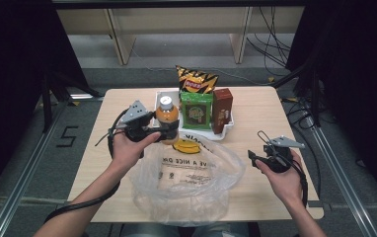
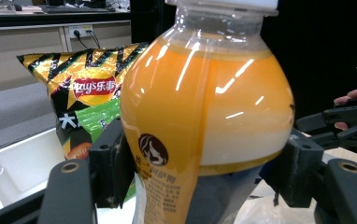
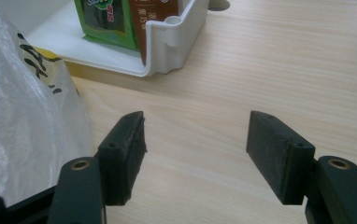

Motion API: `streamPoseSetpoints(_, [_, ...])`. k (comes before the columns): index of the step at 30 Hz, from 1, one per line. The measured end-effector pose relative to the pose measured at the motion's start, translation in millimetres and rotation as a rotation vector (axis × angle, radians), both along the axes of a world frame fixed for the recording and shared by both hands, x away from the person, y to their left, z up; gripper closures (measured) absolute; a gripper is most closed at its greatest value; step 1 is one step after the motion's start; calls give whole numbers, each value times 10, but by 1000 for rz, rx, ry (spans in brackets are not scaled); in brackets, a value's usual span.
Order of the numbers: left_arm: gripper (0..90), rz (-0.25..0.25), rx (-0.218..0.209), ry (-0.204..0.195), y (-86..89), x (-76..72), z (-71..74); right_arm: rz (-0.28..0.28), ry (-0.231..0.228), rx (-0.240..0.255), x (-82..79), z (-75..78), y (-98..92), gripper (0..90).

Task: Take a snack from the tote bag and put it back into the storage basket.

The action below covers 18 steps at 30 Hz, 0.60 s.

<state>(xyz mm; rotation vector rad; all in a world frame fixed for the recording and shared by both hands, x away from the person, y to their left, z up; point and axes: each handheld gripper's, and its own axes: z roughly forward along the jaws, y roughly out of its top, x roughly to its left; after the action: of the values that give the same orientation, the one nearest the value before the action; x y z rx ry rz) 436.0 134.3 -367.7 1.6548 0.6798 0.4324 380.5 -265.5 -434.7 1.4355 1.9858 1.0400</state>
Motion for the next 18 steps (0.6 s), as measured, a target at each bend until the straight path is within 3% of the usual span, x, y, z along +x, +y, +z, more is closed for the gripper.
streamPoseSetpoints(9, [326, 3, -6, -6, -24, 59, 69, -4, 6, 7, -9, -8, -8, 378])
streamPoseSetpoints(10, [326, 4, -7, -9, -27, 67, 83, -32, 33, 16, -32, -1, 20, 378])
streamPoseSetpoints(18, [326, 6, -10, -24, -65, 149, 183, -20, 2, 12, -6, -12, -22, 378])
